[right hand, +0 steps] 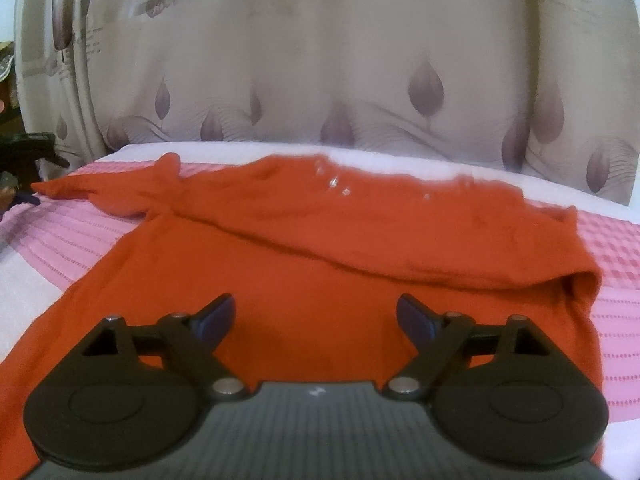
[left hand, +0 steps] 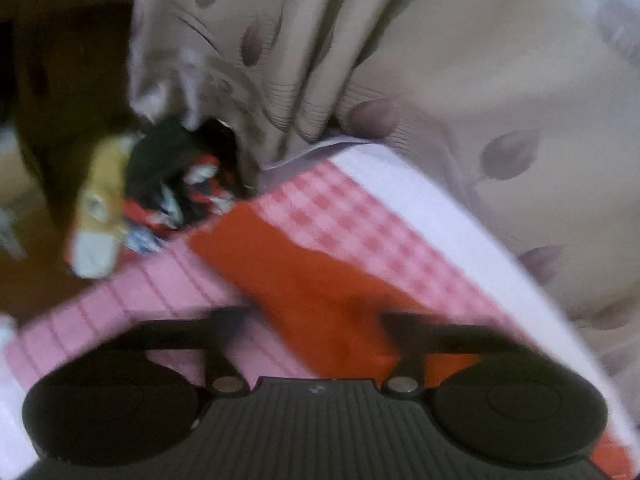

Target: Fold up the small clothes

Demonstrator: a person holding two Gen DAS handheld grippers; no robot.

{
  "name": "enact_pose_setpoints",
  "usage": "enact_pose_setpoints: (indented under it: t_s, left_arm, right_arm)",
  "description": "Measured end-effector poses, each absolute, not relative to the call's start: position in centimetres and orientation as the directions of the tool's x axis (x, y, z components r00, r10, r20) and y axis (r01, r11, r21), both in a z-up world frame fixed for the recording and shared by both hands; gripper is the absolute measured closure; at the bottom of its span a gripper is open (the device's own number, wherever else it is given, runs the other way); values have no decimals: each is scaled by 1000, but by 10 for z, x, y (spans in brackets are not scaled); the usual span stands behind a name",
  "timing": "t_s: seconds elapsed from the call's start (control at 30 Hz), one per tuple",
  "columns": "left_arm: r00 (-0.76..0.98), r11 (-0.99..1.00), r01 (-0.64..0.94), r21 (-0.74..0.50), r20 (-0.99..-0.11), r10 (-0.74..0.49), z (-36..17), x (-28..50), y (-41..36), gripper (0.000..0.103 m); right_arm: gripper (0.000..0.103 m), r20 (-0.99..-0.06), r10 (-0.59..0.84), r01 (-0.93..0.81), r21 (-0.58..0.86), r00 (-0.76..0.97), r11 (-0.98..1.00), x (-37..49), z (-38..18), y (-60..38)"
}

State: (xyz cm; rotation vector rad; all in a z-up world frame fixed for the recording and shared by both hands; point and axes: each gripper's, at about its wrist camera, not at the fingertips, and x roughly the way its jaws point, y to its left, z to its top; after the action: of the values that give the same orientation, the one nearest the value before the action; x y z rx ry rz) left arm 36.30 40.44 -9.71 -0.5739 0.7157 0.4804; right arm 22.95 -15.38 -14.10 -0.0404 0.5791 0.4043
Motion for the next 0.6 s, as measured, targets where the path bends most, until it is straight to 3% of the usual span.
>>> enact_pose_setpoints:
  t_s: [0.07,0.13,0.23,0.47,0.6]
  left_arm:
    - [682,688,-597,-412,-712,165,-98,362,417,101]
    - [688,665,-614,-426,-702,186,-88,360,415,101]
    - [781,713,-513,-477,-604,158,-51,356,391,101]
    - [885,875,-217,-433,-465,-11,47,357,254,101]
    - [883,916,-43,-399,-443,-152,82,367,153,101]
  right_arm:
    - [11,-523,367,-374,97,769,922,229,-140,-158]
    - [7,-508,370,-352,136,778,926,229,-139,-166]
    - [6,-469,371,-312,201,801,928,227,-137,-181]
    - [6,-259,353,-224,421,899,879,205,-135,-232]
    - [6,-244,286,-126,515,927,848,195,-136,-253]
